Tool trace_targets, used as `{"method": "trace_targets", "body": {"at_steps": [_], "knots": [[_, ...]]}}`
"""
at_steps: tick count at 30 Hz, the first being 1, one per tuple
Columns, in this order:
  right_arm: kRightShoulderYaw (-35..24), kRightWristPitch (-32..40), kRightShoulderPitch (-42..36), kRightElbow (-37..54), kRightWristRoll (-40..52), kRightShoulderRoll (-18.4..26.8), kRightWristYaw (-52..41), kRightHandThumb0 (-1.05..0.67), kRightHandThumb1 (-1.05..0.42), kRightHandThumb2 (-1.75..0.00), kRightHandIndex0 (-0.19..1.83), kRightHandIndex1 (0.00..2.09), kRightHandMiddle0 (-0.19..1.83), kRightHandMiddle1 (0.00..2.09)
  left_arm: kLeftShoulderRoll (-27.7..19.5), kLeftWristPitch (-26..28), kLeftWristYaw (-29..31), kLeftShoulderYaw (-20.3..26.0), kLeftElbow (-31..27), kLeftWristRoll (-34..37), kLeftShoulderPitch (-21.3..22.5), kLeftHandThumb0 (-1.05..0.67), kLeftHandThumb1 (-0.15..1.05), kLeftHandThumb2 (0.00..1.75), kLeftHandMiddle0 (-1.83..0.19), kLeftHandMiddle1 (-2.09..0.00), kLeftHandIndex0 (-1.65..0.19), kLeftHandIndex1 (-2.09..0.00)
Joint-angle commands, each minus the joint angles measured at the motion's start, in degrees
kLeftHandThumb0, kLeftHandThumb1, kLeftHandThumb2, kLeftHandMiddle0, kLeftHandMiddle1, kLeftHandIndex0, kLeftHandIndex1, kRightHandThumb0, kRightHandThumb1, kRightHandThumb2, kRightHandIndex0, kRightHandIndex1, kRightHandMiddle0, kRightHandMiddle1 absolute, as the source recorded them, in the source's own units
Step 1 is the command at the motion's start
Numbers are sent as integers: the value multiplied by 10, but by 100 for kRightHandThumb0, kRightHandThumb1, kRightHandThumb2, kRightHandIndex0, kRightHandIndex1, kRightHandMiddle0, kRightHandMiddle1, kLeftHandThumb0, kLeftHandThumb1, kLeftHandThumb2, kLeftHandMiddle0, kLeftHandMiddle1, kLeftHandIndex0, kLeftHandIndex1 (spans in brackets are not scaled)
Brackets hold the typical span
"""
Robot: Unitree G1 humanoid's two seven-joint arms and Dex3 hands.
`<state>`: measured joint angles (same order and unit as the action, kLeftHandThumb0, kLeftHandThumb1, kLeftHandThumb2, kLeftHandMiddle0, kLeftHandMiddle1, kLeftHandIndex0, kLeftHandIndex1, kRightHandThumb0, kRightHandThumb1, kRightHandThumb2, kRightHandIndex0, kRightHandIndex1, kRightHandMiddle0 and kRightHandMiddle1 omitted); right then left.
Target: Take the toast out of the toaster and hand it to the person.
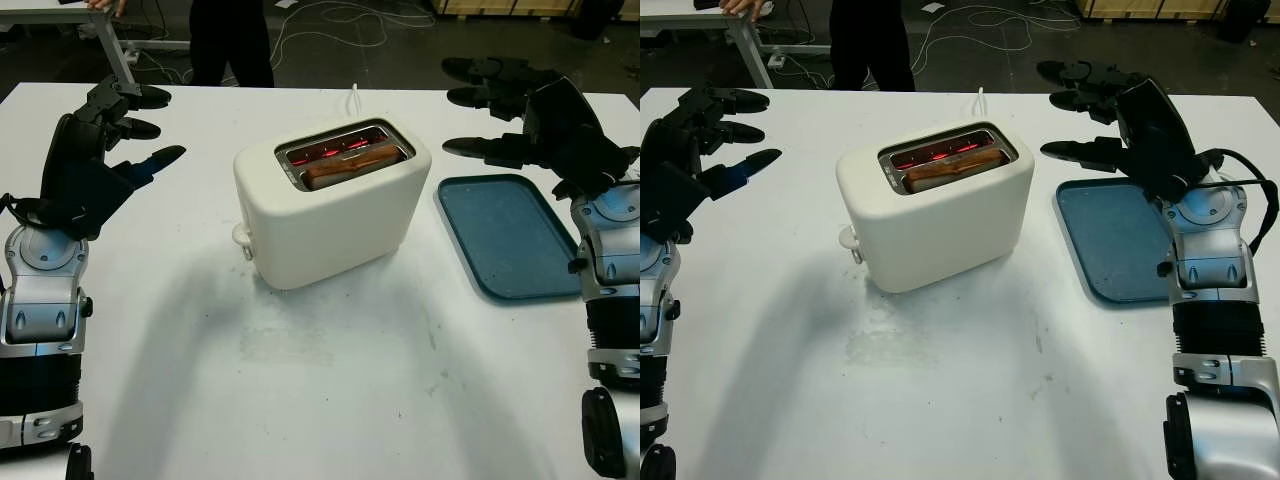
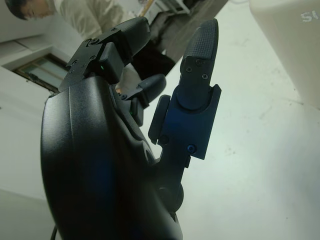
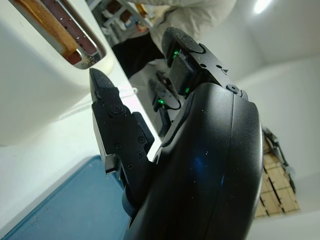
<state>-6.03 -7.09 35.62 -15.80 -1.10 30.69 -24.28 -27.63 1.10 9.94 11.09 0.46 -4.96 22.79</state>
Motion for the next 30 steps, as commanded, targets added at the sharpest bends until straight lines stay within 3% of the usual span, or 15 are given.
{"method": "trace_targets", "body": {"at_steps": [1,30], "knots": [[2,-2,-3,6,-4,4,5,-7,-76,0,38,43,57,1,2,-1,-6,-2,-6,-3,-5,-53,92,2,-22,-112,-25,-89],[-1,1,-1,3,1,0,5,-9,-76,0,35,45,56,0,0,-1,-5,-1,-6,-1,-5,-55,92,3,-22,-110,-26,-88]]}}
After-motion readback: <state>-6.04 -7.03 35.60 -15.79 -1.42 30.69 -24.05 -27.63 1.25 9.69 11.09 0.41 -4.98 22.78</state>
